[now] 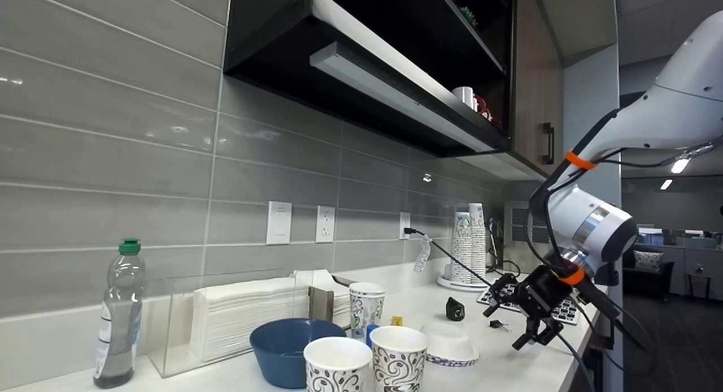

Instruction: Stack up the white bowls on the counter

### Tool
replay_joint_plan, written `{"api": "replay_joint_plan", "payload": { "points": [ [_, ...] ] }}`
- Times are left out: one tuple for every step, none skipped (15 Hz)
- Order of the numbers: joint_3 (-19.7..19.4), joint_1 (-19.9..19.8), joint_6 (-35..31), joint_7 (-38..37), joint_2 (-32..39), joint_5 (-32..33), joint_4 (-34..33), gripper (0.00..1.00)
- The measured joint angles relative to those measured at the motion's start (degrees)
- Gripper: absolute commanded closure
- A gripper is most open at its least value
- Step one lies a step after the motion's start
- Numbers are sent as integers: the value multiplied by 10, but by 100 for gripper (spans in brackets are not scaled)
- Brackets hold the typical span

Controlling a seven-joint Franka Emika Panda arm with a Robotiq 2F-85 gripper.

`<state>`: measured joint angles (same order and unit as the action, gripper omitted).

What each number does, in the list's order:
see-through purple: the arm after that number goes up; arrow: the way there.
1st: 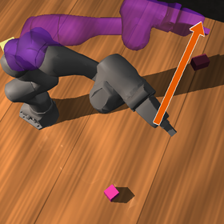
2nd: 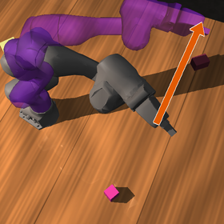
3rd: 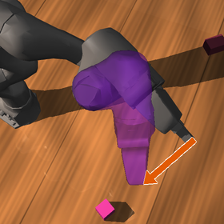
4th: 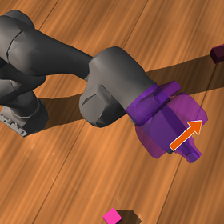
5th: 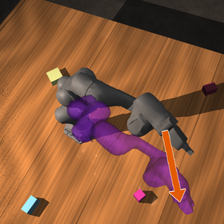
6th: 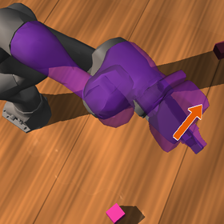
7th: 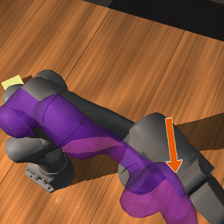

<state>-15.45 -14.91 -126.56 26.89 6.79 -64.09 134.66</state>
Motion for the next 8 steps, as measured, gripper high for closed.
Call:
{"api": "replay_joint_plan", "payload": {
  "points": [
    [1,2,-24,1,-17,8,11,0],
    [4,3,-48,2,-34,15,22,0],
    [7,4,-72,4,-51,21,34,0],
    [11,6,-97,6,-68,25,46,0],
    [14,8,-121,8,-85,28,59,0],
    [19,10,-142,9,-101,31,71,0],
    [23,12,-160,9,-115,34,83,0],
    [27,15,-177,10,-129,37,94,0]
  ]
}}
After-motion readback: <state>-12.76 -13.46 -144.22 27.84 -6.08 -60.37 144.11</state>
